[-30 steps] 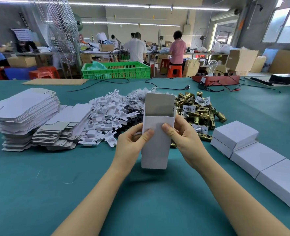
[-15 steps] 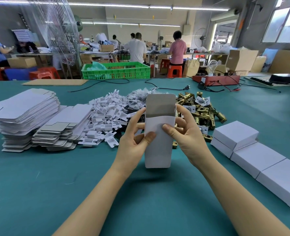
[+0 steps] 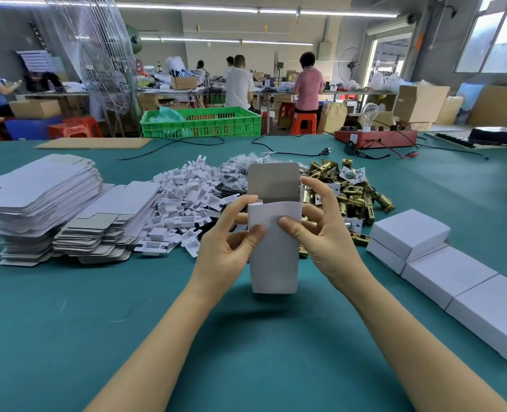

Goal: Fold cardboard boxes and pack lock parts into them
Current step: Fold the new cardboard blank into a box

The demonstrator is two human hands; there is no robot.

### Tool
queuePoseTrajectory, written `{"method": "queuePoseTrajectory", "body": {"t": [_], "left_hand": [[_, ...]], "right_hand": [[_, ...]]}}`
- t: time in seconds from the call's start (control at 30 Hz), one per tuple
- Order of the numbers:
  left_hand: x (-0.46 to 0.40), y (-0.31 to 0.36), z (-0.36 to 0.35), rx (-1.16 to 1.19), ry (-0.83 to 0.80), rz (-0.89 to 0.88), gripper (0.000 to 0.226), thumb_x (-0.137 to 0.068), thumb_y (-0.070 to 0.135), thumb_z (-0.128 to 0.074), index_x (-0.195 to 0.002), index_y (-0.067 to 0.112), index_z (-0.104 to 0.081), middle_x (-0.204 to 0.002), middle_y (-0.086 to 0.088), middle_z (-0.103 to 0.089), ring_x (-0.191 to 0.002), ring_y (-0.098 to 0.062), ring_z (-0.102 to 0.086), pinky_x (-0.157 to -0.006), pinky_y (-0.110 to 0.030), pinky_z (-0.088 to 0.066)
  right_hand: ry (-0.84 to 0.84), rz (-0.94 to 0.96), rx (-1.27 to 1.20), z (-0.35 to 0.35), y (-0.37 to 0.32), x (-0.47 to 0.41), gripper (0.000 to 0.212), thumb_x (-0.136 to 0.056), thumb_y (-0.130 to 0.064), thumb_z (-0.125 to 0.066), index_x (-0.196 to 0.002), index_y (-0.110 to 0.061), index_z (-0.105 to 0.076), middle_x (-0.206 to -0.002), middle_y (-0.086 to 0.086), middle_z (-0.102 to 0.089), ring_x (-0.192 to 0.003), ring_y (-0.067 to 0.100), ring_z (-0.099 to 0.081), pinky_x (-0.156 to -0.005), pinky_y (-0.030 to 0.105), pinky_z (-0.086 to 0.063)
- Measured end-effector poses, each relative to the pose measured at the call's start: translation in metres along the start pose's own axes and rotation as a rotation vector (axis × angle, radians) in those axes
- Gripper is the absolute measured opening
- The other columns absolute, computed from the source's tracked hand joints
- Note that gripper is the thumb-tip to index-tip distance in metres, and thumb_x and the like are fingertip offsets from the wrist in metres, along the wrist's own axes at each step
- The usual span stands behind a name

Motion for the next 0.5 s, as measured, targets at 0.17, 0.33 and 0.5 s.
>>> {"method": "queuePoseTrajectory", "body": {"t": [0.17, 0.33, 0.5], "left_hand": [[0.0008, -0.0037, 0.0014, 0.027, 0.035, 0.033, 0.037, -0.091, 0.025, -0.061, -0.118, 0.048, -0.054, -0.098, 0.018, -0.067, -0.072, -0.005, -0.068, -0.06, -0.024, -0.055], [0.0012, -0.0048, 0.0018, 0.049, 0.047, 0.054, 0.036, -0.085, 0.033, -0.062, -0.118, 0.046, -0.056, -0.098, 0.009, -0.067, -0.072, -0.008, -0.067, -0.062, -0.026, -0.057], [0.0007, -0.006, 0.002, 0.051, 0.049, 0.068, 0.036, -0.084, 0.035, -0.062, -0.116, 0.05, -0.056, -0.096, 0.008, -0.067, -0.072, -0.011, -0.068, -0.063, -0.031, -0.059]], "right_hand": [[0.038, 0.046, 0.044, 0.0009, -0.0007, 0.0008, 0.045, -0.08, -0.022, -0.07, -0.113, -0.038, -0.043, -0.105, -0.001, -0.067, -0.084, 0.023, -0.07, -0.069, 0.036, -0.059], [0.035, 0.066, 0.092, 0.0008, -0.0001, 0.0011, 0.042, -0.086, -0.016, -0.068, -0.114, -0.038, -0.045, -0.109, -0.004, -0.067, -0.086, 0.025, -0.07, -0.07, 0.046, -0.06], [0.036, 0.079, 0.093, 0.0005, 0.0002, 0.0013, 0.04, -0.086, -0.017, -0.068, -0.111, -0.042, -0.05, -0.107, -0.005, -0.068, -0.086, 0.03, -0.069, -0.07, 0.054, -0.057]]}}
Point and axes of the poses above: each hand's wrist, its own x-axis away from the middle knuckle, its own z-axis out of the back of the hand, y = z × x, the point moved 6 cm from there along -x, towards the middle knuckle
